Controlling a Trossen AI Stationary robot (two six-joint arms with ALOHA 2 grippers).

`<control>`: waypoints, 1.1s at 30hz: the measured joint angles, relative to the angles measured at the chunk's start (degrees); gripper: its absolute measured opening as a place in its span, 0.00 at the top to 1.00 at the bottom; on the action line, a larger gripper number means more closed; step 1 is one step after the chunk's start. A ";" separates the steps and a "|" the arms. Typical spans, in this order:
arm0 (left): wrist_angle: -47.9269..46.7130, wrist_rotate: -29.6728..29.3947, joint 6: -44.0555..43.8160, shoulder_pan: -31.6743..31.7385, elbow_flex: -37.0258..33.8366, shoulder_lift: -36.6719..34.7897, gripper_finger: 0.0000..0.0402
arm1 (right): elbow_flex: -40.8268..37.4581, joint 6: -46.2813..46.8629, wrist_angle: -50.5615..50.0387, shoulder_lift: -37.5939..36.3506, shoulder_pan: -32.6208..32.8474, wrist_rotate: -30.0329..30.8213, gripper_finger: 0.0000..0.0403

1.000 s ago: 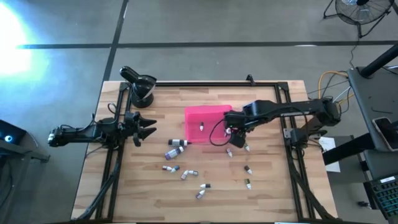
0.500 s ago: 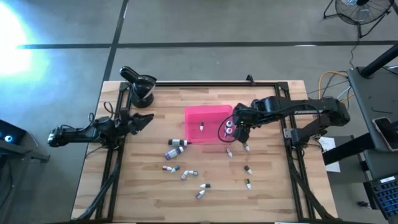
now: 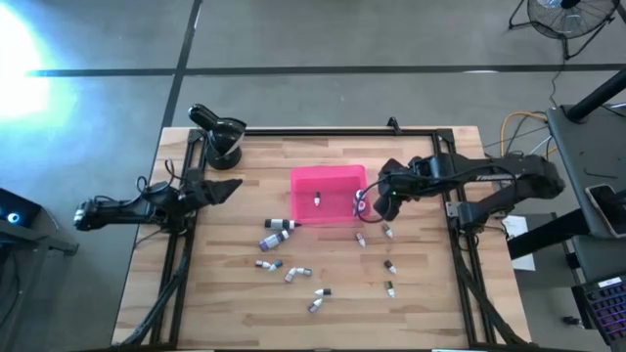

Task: Pick & Place food coloring
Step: Put the large black food coloring bottle into the pink bin

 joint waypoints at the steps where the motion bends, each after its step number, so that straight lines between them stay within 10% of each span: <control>1: -0.01 0.78 0.02 0.00 0.72 0.60 0.48 | -0.98 0.42 0.51 -0.42 0.02 0.00 0.47; 19: -29.94 10.22 27.27 -0.02 28.57 40.57 0.48 | -9.12 0.76 9.76 -3.48 0.39 -0.04 0.47; 33: -30.34 11.13 47.64 0.15 37.38 66.50 0.48 | -12.26 0.80 10.02 -3.48 3.44 -0.20 0.47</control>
